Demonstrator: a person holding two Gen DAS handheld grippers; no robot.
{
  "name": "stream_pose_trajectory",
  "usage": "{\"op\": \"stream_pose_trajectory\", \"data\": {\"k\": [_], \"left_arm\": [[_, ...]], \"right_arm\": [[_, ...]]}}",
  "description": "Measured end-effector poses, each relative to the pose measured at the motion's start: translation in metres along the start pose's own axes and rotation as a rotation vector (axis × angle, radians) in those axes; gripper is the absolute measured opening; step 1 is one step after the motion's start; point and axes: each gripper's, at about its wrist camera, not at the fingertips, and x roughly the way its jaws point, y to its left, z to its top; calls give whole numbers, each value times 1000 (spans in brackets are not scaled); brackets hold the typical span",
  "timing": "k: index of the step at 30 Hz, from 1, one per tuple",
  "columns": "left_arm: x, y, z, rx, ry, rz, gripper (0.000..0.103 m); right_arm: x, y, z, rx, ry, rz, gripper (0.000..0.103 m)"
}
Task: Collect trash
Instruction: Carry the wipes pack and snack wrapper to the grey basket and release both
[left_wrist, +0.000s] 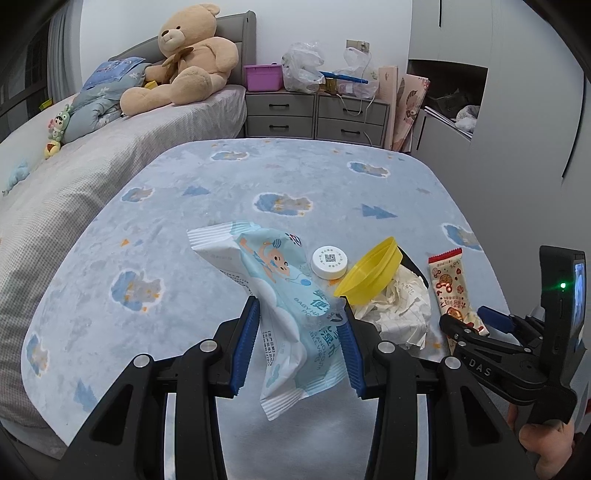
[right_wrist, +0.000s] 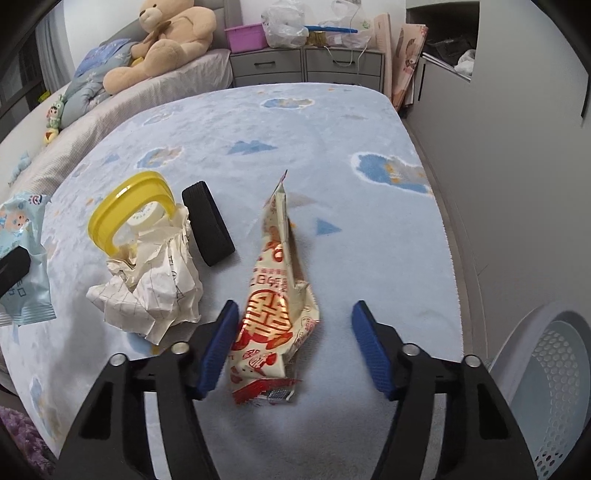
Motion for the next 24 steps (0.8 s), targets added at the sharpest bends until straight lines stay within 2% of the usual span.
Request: {"op": "stream_pose_trajectory", "data": {"k": [2, 8, 10, 24], "left_arm": [[0, -1, 0, 4, 1, -3, 41], [-4, -5, -1, 18, -3, -22, 41], [-5, -8, -1, 26, -5, -29, 41], [-22, -46, -12, 106, -35, -97, 41]], "right_arm": [[-1, 3, -1, -21, -5, -7, 38], [-10, 1, -4, -10, -24, 29, 33], [-17, -3, -6, -2, -30, 40, 25], [-84, -39, -27, 74, -108, 78, 24]]}}
